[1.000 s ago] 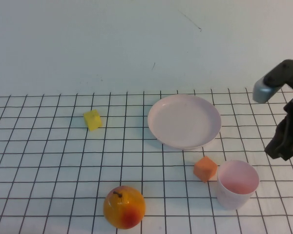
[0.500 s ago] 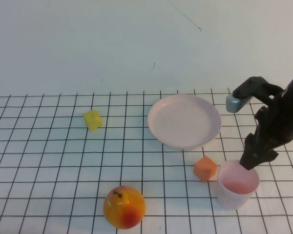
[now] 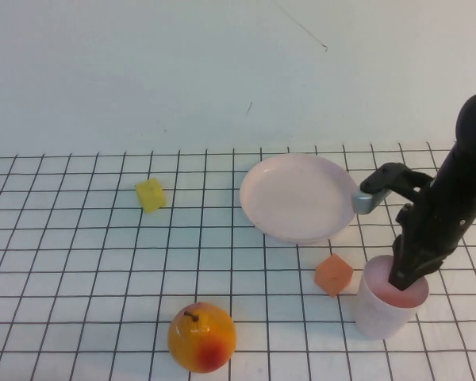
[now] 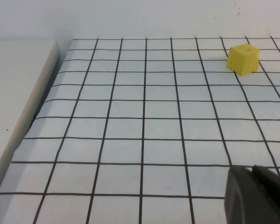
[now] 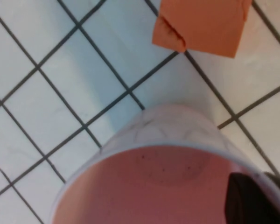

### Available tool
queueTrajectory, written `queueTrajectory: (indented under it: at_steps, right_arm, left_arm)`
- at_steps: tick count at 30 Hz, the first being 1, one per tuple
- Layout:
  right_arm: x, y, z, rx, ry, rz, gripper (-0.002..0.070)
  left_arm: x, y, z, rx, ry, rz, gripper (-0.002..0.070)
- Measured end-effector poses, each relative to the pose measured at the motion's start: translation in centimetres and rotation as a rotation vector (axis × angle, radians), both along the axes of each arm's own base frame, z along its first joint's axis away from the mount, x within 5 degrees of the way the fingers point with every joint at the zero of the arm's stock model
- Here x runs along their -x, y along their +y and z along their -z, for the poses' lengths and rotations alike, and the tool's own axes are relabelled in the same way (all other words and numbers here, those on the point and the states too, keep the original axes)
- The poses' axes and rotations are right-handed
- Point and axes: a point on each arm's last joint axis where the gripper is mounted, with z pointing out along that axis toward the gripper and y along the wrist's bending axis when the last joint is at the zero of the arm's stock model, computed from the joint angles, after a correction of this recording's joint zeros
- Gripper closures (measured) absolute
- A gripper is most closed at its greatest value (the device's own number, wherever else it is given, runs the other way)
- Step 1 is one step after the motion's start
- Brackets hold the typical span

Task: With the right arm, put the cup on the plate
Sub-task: Pick up the cup from the table, then place the cup on the plate

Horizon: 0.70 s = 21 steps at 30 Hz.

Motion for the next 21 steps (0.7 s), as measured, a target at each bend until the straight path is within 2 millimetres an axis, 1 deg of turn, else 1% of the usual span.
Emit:
queueTrajectory:
  at_steps: [2,5,7,10,13,14,16,20,21]
  right_arm:
    - [-0.2,0.1,-0.4,-0.005,-0.007,-0.019,0.0647]
    - [-1.2,0.4,-2.1,-0.019,-0.05,-0.039,0.0656]
    - [-2.4,0.8,-4.0,-0.031,-0.121,-0.047,0.0657]
    - [-4.6,1.5,-7.5,-0.049,-0.265,-0.06,0.0657]
    - [-6.6,2.6,-10.3,-0.038,-0.397,-0.07,0.0657]
    - [-7.2,3.0,-10.9,-0.036,-0.427,-0.07,0.0657]
    - [-8.6,4.1,-11.5,-0.027,-0.486,-0.083,0.0657]
    - [-10.7,6.0,-10.3,-0.009,-0.51,-0.111,0.0658]
    - [-11.1,6.4,-9.7,-0.007,-0.504,-0.116,0.0658]
  left_arm:
    - [0.0,0.0,0.0,0.0,0.0,0.0,0.0678]
    - [0.0,0.0,0.0,0.0,0.0,0.0,0.0678]
    - [0.0,0.0,0.0,0.0,0.0,0.0,0.0678]
    - [0.0,0.0,0.0,0.0,0.0,0.0,0.0678]
    - [0.0,0.0,0.0,0.0,0.0,0.0,0.0678]
    - [0.0,0.0,0.0,0.0,0.0,0.0,0.0678]
    - [0.0,0.0,0.0,0.0,0.0,0.0,0.0678]
    - [0.0,0.0,0.0,0.0,0.0,0.0,0.0678]
    - [0.0,0.0,0.0,0.0,0.0,0.0,0.0678]
